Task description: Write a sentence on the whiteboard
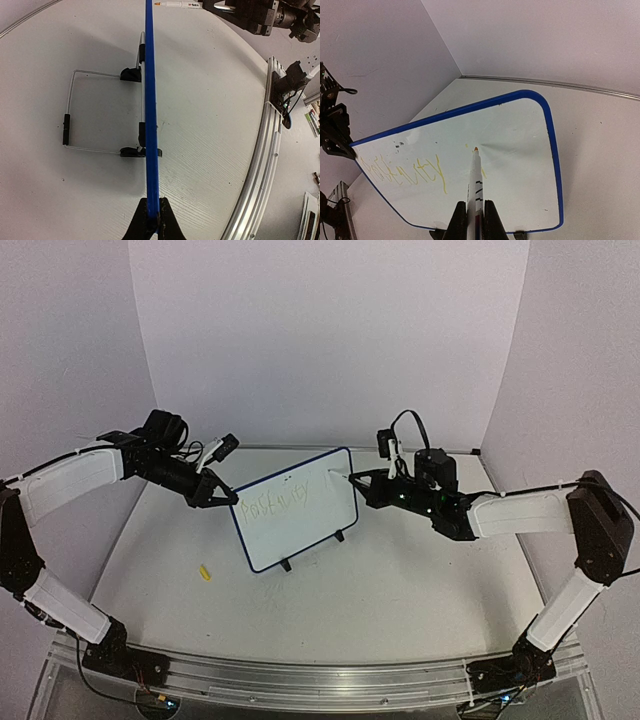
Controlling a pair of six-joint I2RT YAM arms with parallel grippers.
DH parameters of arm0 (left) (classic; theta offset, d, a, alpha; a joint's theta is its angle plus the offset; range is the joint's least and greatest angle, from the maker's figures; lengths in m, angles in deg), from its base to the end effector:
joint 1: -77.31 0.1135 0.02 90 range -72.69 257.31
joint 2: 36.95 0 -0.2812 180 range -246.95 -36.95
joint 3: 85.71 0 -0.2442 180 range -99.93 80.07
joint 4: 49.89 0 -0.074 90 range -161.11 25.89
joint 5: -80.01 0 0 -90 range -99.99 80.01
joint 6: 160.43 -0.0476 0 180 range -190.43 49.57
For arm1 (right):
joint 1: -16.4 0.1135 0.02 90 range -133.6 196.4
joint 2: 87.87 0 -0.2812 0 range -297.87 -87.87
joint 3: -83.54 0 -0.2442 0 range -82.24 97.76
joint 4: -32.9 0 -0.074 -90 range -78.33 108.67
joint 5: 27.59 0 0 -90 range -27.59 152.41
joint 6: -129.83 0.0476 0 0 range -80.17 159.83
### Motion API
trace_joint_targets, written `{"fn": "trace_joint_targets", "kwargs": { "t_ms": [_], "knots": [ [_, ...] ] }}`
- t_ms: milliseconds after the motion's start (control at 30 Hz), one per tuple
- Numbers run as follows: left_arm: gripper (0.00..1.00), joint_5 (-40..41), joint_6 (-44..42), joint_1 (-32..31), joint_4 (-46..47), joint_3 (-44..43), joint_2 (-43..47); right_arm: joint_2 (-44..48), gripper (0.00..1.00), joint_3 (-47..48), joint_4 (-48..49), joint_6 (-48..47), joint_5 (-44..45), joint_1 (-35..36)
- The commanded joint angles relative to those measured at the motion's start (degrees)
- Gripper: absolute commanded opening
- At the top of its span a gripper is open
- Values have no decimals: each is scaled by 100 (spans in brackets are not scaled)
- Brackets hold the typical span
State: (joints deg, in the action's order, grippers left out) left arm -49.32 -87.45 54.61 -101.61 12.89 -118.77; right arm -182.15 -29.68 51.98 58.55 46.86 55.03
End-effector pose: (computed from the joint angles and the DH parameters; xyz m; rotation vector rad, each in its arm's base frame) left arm 0.2579 -0.1406 0.3026 1.0816 2.1367 -0.8888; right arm 0.2859 0.2448 0.2636 -0.5199 1.7357 0.9606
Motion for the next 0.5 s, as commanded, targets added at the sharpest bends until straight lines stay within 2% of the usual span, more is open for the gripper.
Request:
{"fn": "trace_joint_targets", "kwargs": {
  "t_ms": [0, 467],
  "knots": [
    [0, -57, -55, -44, -153, -173, -80, -29, 0, 20, 152, 27, 70, 24],
    [0, -48, -56, -42, -155, -177, -71, -255, 0, 245, 151, -26, 69, 22]
  ]
}}
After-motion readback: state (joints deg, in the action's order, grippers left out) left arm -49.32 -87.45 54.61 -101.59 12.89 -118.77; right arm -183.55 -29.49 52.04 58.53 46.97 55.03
